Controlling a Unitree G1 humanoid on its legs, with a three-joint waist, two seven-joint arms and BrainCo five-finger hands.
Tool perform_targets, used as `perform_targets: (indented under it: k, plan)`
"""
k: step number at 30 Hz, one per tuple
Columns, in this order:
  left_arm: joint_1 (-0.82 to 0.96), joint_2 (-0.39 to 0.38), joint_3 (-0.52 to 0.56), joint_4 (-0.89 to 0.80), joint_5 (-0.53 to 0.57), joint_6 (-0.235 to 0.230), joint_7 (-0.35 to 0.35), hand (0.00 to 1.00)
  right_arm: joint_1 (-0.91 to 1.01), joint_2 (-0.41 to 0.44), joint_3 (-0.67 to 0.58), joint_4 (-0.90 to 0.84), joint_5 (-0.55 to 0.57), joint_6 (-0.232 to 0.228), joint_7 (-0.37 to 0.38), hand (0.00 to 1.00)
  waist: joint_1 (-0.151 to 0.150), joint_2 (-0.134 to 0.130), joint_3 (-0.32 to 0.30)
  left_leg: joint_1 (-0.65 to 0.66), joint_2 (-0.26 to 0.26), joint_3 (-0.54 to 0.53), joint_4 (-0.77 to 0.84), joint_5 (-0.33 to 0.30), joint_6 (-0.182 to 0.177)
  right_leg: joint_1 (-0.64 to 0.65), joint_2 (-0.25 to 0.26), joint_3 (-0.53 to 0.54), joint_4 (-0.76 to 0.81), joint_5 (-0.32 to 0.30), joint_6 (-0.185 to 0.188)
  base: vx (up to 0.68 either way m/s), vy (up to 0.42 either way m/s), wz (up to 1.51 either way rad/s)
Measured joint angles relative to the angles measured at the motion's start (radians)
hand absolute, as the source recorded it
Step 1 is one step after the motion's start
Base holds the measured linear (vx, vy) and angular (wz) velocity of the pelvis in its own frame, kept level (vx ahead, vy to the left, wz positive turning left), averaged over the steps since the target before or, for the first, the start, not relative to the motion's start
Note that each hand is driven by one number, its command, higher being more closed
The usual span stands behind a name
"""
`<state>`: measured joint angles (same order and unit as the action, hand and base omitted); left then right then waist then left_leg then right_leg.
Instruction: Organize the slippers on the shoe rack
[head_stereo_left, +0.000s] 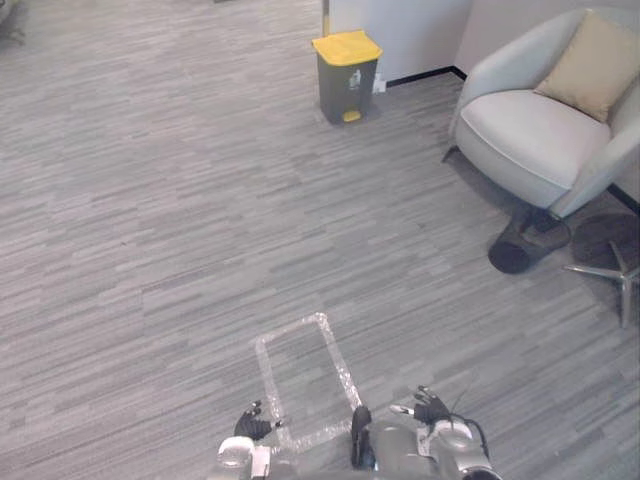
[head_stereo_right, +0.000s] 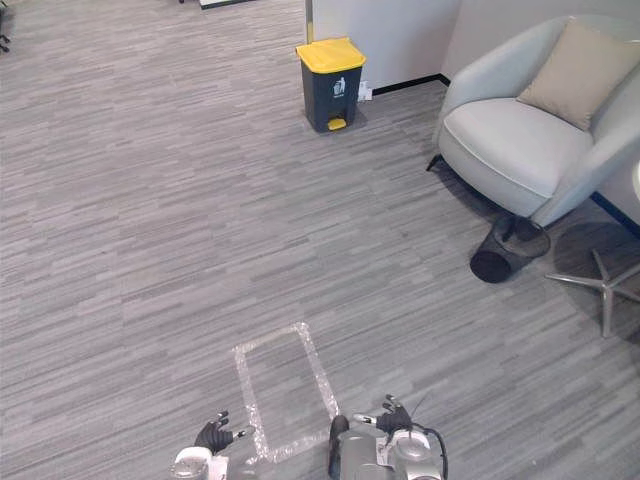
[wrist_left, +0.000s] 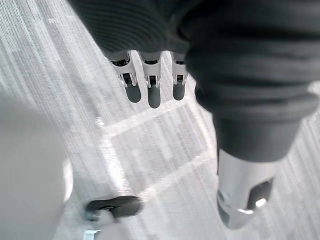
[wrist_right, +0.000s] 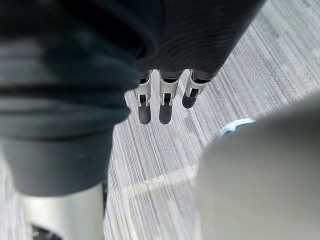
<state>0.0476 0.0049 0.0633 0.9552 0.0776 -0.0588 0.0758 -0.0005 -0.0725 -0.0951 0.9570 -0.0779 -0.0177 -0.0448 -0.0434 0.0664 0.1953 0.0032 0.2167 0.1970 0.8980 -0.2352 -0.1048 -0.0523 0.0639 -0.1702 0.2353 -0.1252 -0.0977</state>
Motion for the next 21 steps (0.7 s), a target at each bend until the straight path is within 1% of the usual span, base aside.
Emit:
perform_targets:
  k: [1, 2, 4, 5, 7, 8, 9, 10, 11, 12, 13, 14, 16, 17, 19, 20, 21]
  plan:
    - [0.003, 0.000, 0.005, -0.005, 0.000, -0.001, 0.000, 0.00, 0.001, 0.004, -0.001, 0.003, 0.001, 0.000, -0.001, 0.00, 0.004, -0.003, -0.001, -0.014, 0.018, 0.019, 0.031, -0.016, -0.001, 0.030, 0.007, 0.023, -0.010, -0.002, 0.000, 0.41, 0.033, -0.84]
    - [0.001, 0.000, 0.008, -0.004, 0.000, -0.001, 0.000, 0.00, 0.002, 0.009, -0.002, 0.011, 0.002, 0.002, -0.003, 0.00, 0.010, -0.019, -0.006, -0.041, 0.029, 0.051, 0.016, -0.040, 0.014, 0.067, 0.007, 0.061, -0.037, -0.004, 0.002, 0.49, 0.071, -0.99]
    - [-0.002, 0.000, 0.006, -0.006, 0.000, -0.002, 0.000, 0.00, 0.001, 0.014, -0.002, 0.028, 0.003, 0.001, -0.004, 0.00, 0.019, -0.026, -0.014, -0.076, 0.024, 0.065, -0.095, -0.078, 0.024, 0.100, -0.003, 0.140, -0.063, 0.001, 0.008, 0.37, 0.110, -1.22]
    - [-0.009, 0.000, 0.002, -0.003, 0.000, -0.004, 0.000, 0.00, -0.004, 0.014, -0.013, 0.043, 0.003, 0.001, -0.004, 0.00, 0.029, -0.029, -0.012, -0.092, 0.004, 0.032, -0.194, -0.088, 0.017, 0.114, -0.015, 0.191, -0.071, 0.002, 0.011, 0.31, 0.189, -1.26]
    - [-0.022, 0.002, -0.008, 0.001, 0.000, -0.005, 0.001, 0.00, -0.003, 0.014, -0.023, 0.046, 0.003, 0.003, -0.007, 0.00, 0.036, -0.040, -0.008, -0.119, -0.058, -0.100, -0.377, -0.084, 0.011, 0.133, -0.048, 0.260, -0.078, -0.001, 0.034, 0.28, 0.236, -1.12]
    - [-0.025, 0.002, -0.013, 0.001, 0.000, -0.008, 0.002, 0.00, 0.003, 0.013, -0.023, 0.056, 0.002, 0.003, -0.009, 0.00, 0.037, -0.041, -0.007, -0.126, -0.097, -0.211, -0.490, -0.066, -0.001, 0.142, -0.067, 0.296, -0.087, -0.004, 0.055, 0.25, 0.297, -1.07]
    - [-0.026, 0.001, -0.016, 0.004, -0.001, -0.012, 0.004, 0.00, 0.001, 0.008, -0.022, 0.067, 0.002, 0.003, -0.012, 0.00, 0.038, -0.037, -0.009, -0.131, -0.115, -0.300, -0.573, -0.029, -0.002, 0.143, -0.076, 0.324, -0.086, -0.015, 0.075, 0.30, 0.402, -1.13]
    - [-0.026, -0.002, -0.020, 0.013, -0.001, -0.015, 0.007, 0.00, 0.003, 0.001, -0.021, 0.070, 0.002, 0.002, -0.013, 0.00, 0.039, -0.024, -0.017, -0.136, -0.115, -0.362, -0.630, 0.020, -0.006, 0.143, -0.076, 0.346, -0.086, -0.031, 0.106, 0.30, 0.480, -1.14]
    - [-0.027, -0.010, -0.031, 0.031, -0.001, -0.014, 0.008, 0.00, 0.004, -0.016, -0.023, 0.078, 0.004, 0.001, -0.014, 0.00, 0.039, 0.010, -0.025, -0.141, -0.101, -0.379, -0.628, 0.140, -0.054, 0.145, -0.062, 0.376, -0.084, -0.048, 0.136, 0.24, 0.433, -0.95]
    - [-0.035, -0.001, -0.038, 0.038, -0.002, -0.014, 0.008, 0.00, 0.001, -0.013, -0.025, 0.085, 0.006, 0.004, -0.018, 0.00, 0.041, -0.006, -0.026, -0.137, -0.112, -0.351, -0.598, 0.121, -0.042, 0.154, -0.081, 0.397, -0.079, -0.057, 0.153, 0.21, 0.403, -0.88]
    - [-0.034, 0.025, -0.045, 0.038, -0.002, -0.013, 0.008, 0.00, 0.009, 0.008, -0.021, 0.081, 0.005, 0.002, -0.014, 0.00, 0.040, -0.047, -0.036, -0.116, -0.139, -0.311, -0.607, 0.103, -0.023, 0.148, -0.117, 0.400, -0.059, -0.064, 0.171, 0.17, 0.318, -0.75]
    - [-0.029, 0.044, -0.044, 0.037, -0.002, -0.013, 0.008, 0.00, 0.022, 0.031, -0.023, 0.080, 0.004, 0.000, -0.014, 0.00, 0.042, -0.077, -0.043, -0.101, -0.165, -0.275, -0.620, 0.087, -0.002, 0.137, -0.151, 0.407, -0.045, -0.076, 0.190, 0.15, 0.284, -0.71]
    - [-0.024, 0.063, -0.051, 0.038, -0.002, -0.010, 0.008, 0.00, 0.028, 0.045, -0.024, 0.079, 0.006, 0.000, -0.013, 0.00, 0.043, -0.107, -0.052, -0.072, -0.189, -0.227, -0.632, 0.073, 0.024, 0.112, -0.177, 0.427, 0.003, -0.077, 0.195, 0.12, 0.251, -0.65]
    - [-0.023, 0.066, -0.051, 0.038, -0.002, -0.009, 0.008, 0.00, 0.028, 0.049, -0.028, 0.078, 0.005, 0.000, -0.011, 0.00, 0.044, -0.112, -0.050, -0.049, -0.196, -0.197, -0.649, 0.069, 0.037, 0.088, -0.184, 0.433, 0.055, -0.074, 0.200, 0.10, 0.234, -0.70]
    - [-0.021, 0.068, -0.052, 0.038, -0.002, -0.006, 0.008, 0.00, 0.029, 0.053, -0.031, 0.075, 0.002, 0.000, -0.008, 0.00, 0.046, -0.110, -0.050, -0.020, -0.200, -0.147, -0.676, 0.066, 0.054, 0.029, -0.186, 0.417, 0.159, -0.065, 0.206, 0.06, 0.167, -0.76]
    - [-0.013, 0.070, -0.054, 0.038, -0.004, -0.002, 0.008, 0.00, 0.026, 0.052, -0.030, 0.070, 0.002, -0.001, -0.006, 0.00, 0.046, -0.108, -0.050, 0.008, -0.204, -0.107, -0.706, 0.073, 0.066, -0.011, -0.198, 0.360, 0.227, -0.056, 0.197, 0.05, 0.158, -0.86]
    - [-0.013, 0.070, -0.054, 0.040, -0.006, -0.001, 0.008, 0.00, 0.027, 0.052, -0.028, 0.061, 0.002, -0.001, -0.005, 0.00, 0.042, -0.108, -0.050, 0.031, -0.212, -0.084, -0.735, 0.084, 0.076, -0.031, -0.225, 0.271, 0.257, -0.052, 0.192, 0.07, 0.175, -0.72]
